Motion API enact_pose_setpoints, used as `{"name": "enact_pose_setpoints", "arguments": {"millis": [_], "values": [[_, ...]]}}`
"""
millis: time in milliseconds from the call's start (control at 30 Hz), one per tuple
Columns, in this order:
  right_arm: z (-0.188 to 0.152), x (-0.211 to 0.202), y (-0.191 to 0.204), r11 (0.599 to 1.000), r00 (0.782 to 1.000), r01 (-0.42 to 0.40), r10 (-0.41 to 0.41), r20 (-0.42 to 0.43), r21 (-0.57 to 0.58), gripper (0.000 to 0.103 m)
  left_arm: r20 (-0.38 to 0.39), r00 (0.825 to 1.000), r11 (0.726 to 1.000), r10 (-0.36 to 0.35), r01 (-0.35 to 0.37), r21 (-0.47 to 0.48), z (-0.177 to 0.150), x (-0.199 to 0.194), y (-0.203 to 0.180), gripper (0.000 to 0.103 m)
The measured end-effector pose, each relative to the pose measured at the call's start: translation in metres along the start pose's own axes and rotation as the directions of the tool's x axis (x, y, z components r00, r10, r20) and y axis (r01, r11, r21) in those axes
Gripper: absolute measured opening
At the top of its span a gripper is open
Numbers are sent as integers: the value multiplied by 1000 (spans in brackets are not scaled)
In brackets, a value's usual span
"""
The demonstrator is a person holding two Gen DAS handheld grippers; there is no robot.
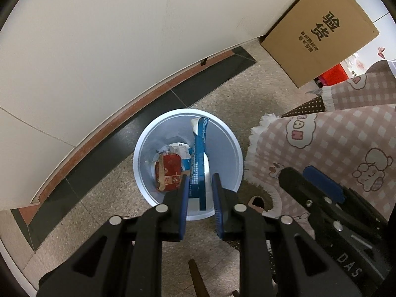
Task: Collect trash
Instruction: 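Carry the blue wrapper and cookie packet to the wastebasket and release both, then move both tools back over the table toward the orange bread bag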
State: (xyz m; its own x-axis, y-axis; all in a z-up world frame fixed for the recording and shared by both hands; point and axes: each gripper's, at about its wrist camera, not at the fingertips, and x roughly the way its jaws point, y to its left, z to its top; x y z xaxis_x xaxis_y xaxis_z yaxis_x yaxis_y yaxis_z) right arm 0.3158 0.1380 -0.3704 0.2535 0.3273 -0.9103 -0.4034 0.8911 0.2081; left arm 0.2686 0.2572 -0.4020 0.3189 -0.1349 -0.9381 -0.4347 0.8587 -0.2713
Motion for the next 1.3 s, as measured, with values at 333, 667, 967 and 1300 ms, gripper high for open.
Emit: {"name": "enact_pose_setpoints", "arguments": {"millis": [333,667,967,1300], "values": [[1,-22,-8,1000,999,-1,0,50,19,53,16,1000,999,-3,3,32,2,-13,-14,18],[1,-38,-12,999,996,-8,5,91,34,55,50,999,999,0,-3,54,3,-27,-23,19],[0,-53,-14,999,993,-8,3,115,40,59,106,994,999,14,-19,39,1,-45,-21,52],[-1,-74,3,998,990,-59,55,129,23,60,183,981,997,65,-71,27,-10,-90,-12,56]]}}
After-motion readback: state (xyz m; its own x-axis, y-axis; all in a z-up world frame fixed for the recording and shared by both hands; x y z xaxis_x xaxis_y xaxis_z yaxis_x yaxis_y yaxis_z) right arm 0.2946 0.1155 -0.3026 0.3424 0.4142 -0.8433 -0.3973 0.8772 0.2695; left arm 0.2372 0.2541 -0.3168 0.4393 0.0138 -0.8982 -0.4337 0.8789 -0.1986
